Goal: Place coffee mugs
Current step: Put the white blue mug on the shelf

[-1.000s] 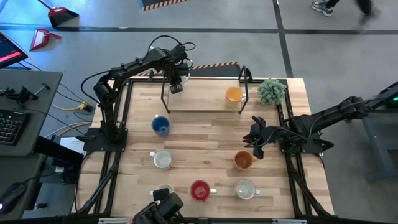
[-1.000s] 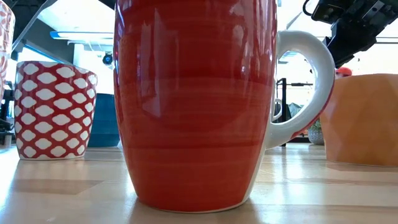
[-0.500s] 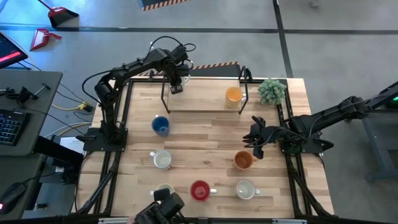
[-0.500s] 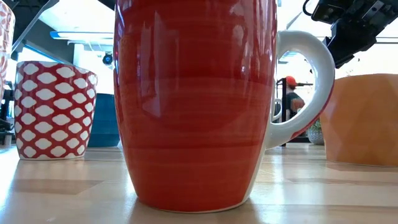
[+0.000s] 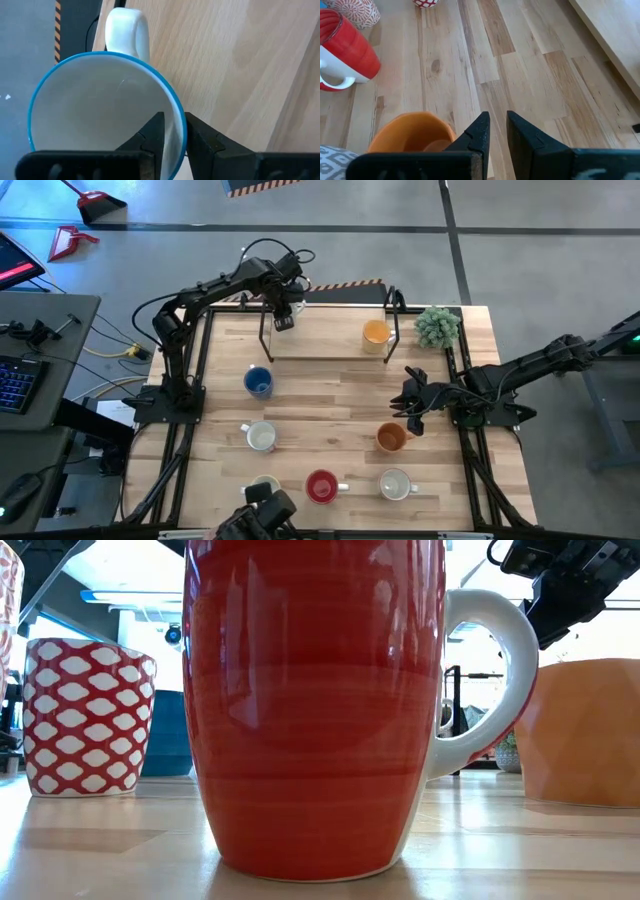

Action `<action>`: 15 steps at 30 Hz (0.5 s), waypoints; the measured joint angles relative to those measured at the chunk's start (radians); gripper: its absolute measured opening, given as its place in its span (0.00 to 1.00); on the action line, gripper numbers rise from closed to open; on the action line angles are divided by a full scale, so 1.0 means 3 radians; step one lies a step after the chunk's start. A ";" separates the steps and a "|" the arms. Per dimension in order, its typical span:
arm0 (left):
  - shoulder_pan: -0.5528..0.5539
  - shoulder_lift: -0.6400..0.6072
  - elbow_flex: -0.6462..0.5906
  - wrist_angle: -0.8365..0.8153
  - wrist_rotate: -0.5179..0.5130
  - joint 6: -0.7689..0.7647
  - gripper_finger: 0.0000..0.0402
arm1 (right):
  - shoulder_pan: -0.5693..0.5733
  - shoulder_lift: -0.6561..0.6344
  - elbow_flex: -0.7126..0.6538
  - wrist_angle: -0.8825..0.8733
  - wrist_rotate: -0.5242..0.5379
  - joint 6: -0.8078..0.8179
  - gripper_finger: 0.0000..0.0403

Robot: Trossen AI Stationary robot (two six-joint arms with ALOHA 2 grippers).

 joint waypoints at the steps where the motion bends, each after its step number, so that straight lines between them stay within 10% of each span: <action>1: 0.0000 0.0000 0.0000 0.0001 -0.0001 -0.0001 0.16 | 0.0000 0.0000 0.0000 0.0001 0.0001 -0.0004 0.11; 15: -0.0001 -0.0001 0.0002 -0.0004 -0.0076 -0.0008 0.36 | 0.0001 0.0000 0.0000 -0.0001 -0.0014 0.0003 0.11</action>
